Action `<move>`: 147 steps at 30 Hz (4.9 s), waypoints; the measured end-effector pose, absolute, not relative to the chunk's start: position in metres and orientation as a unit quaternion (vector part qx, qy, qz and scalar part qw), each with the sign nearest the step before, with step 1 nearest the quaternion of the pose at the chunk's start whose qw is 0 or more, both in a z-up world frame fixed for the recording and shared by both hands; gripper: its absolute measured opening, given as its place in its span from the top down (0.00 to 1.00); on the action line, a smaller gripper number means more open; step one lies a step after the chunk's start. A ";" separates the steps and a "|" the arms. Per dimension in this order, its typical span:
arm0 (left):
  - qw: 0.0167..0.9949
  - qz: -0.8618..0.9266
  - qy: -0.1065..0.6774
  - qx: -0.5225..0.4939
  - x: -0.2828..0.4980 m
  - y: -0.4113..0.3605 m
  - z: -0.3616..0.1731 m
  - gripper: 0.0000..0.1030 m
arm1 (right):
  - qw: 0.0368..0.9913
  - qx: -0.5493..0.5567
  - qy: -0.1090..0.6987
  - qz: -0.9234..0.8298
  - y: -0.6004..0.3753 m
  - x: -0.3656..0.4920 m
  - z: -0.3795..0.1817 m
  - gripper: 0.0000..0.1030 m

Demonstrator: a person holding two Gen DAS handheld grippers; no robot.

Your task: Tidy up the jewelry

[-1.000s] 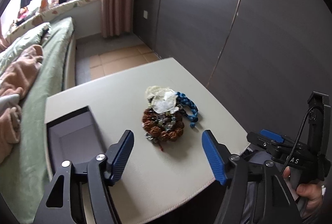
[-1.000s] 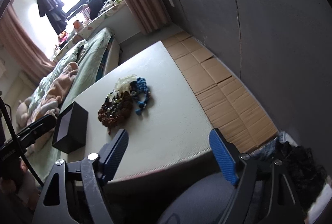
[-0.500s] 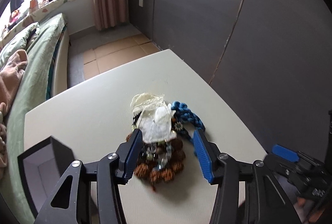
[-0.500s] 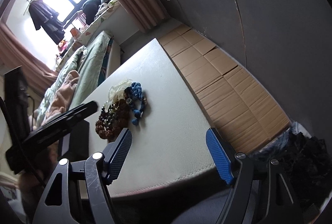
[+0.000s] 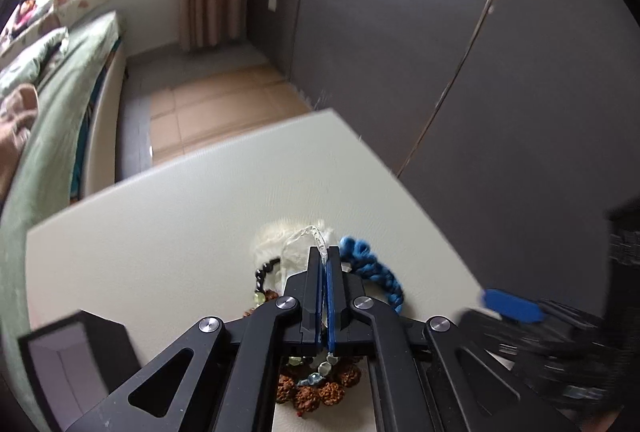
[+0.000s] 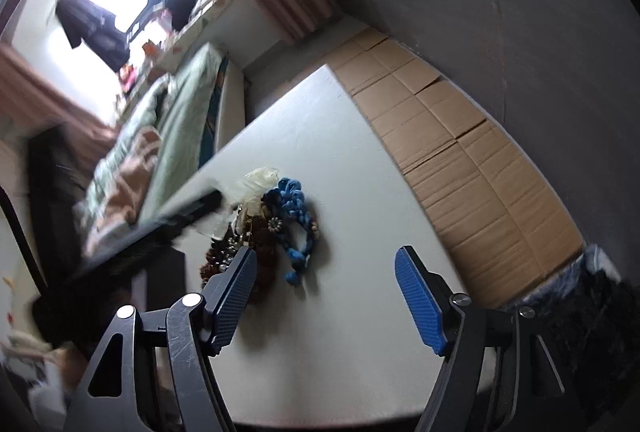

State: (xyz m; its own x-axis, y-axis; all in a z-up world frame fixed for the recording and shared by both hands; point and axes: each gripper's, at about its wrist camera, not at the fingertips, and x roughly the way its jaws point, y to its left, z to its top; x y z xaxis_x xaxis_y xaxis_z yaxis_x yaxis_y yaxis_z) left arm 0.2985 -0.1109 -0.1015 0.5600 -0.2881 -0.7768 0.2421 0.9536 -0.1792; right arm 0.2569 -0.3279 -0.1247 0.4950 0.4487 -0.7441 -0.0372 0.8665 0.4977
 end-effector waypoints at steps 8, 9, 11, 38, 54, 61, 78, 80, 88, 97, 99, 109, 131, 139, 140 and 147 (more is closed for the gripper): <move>0.894 -0.152 0.419 -0.051 0.289 -0.086 -0.075 0.99 | 0.843 0.139 0.503 0.130 -0.296 0.298 -0.126 0.40; 0.896 -0.151 0.413 -0.052 0.287 -0.082 -0.070 0.99 | 0.843 0.129 0.506 0.128 -0.291 0.303 -0.126 0.40; 0.900 -0.151 0.406 -0.055 0.286 -0.078 -0.065 0.99 | 0.845 0.108 0.509 0.125 -0.285 0.310 -0.124 0.41; 0.931 -0.104 0.340 -0.082 0.232 0.004 -0.011 0.99 | 0.869 0.125 0.454 0.154 -0.273 0.274 -0.072 0.91; 0.933 -0.056 0.344 -0.087 0.208 0.048 -0.017 0.99 | 0.881 0.142 0.365 0.264 -0.213 0.253 -0.028 0.91; 0.921 -0.044 0.369 -0.116 0.212 0.059 -0.037 0.99 | 0.873 0.146 0.359 0.297 -0.200 0.248 -0.025 0.91; 0.904 -0.010 0.382 -0.193 0.192 0.096 -0.055 0.13 | 0.839 0.120 0.391 0.359 -0.148 0.236 -0.035 0.91; 0.906 0.004 0.379 -0.189 0.186 0.102 -0.054 0.13 | 0.834 0.117 0.397 0.365 -0.141 0.236 -0.038 0.91; 0.919 0.028 0.358 -0.162 0.162 0.114 -0.052 0.13 | 0.803 0.114 0.436 0.391 -0.114 0.236 -0.054 0.91; 0.926 0.035 0.327 -0.186 0.144 0.115 -0.055 0.13 | 0.795 0.103 0.470 0.369 -0.119 0.240 -0.065 0.33; 0.927 0.032 0.327 -0.182 0.143 0.111 -0.055 0.13 | 0.798 0.119 0.465 0.365 -0.132 0.242 -0.061 0.21; 0.922 -0.002 0.353 -0.157 0.157 0.083 -0.054 0.13 | 0.826 0.148 0.456 0.296 -0.200 0.252 -0.056 0.09; 0.891 -0.105 0.434 -0.082 0.239 -0.022 -0.064 0.38 | 0.848 0.204 0.460 0.164 -0.315 0.253 -0.074 0.00; 0.866 -0.122 0.480 -0.075 0.277 -0.052 -0.087 0.55 | 0.828 0.250 0.480 0.146 -0.332 0.259 -0.091 0.26; 0.863 -0.122 0.484 -0.072 0.281 -0.056 -0.090 0.58 | 0.825 0.255 0.483 0.145 -0.333 0.260 -0.094 0.29; 0.850 -0.118 0.509 -0.068 0.305 -0.072 -0.114 0.69 | 0.809 0.283 0.494 0.142 -0.335 0.265 -0.103 0.43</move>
